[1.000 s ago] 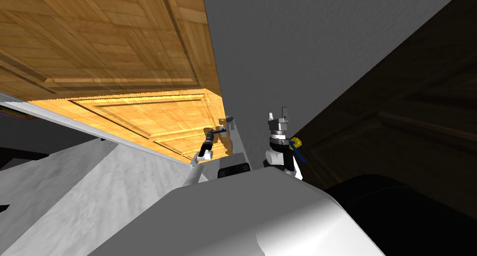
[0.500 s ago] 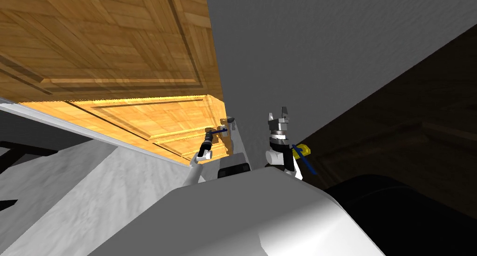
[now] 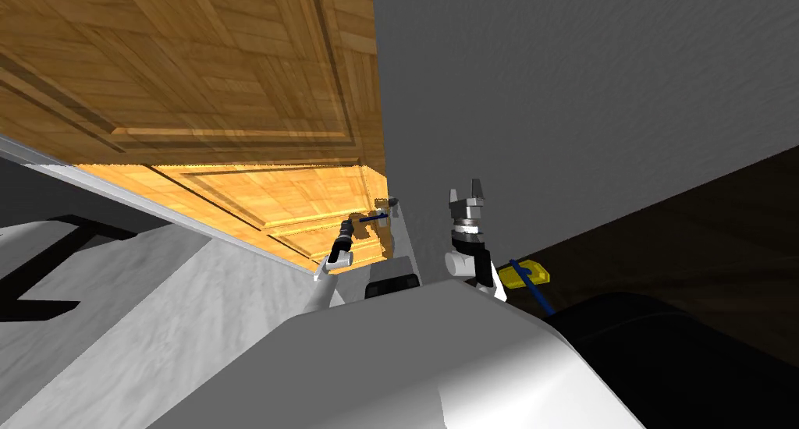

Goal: Push the door open

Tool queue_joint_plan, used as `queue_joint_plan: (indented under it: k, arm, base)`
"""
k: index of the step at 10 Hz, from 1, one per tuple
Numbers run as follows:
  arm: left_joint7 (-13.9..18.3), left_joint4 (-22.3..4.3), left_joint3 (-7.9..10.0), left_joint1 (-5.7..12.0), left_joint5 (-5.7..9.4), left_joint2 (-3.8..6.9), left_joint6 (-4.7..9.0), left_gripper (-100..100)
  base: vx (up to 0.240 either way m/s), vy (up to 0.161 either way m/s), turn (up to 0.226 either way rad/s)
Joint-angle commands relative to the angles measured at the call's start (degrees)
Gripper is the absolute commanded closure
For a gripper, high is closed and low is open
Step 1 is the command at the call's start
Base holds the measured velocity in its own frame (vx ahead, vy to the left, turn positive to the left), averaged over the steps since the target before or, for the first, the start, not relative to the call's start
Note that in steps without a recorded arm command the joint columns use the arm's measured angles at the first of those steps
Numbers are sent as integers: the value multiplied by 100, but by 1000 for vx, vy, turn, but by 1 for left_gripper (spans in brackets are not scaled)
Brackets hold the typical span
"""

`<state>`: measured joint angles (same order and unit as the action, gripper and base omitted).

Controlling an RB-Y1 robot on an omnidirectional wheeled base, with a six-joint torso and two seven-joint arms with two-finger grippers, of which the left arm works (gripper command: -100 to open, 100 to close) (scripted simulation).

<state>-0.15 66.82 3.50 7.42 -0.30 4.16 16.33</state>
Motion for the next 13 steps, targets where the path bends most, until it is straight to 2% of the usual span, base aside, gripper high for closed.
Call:
queue_joint_plan:
  k: [1,3,7,11,13]
  arm:
    - [-41,-176,-93,126,45,-8,41,-100]
    - [-72,-311,-170,228,88,-13,80,-100]
    - [-175,-767,-431,573,234,-92,213,-100]
    - [-292,-1289,-730,967,402,-310,366,-100]
    - [-335,-1478,-838,1110,463,-429,421,-100]
  base:
    - [-9,6,200]
    - [-20,-3,124]
    - [-24,-27,208]
    - [-66,-63,244]
    - [-136,-114,170]
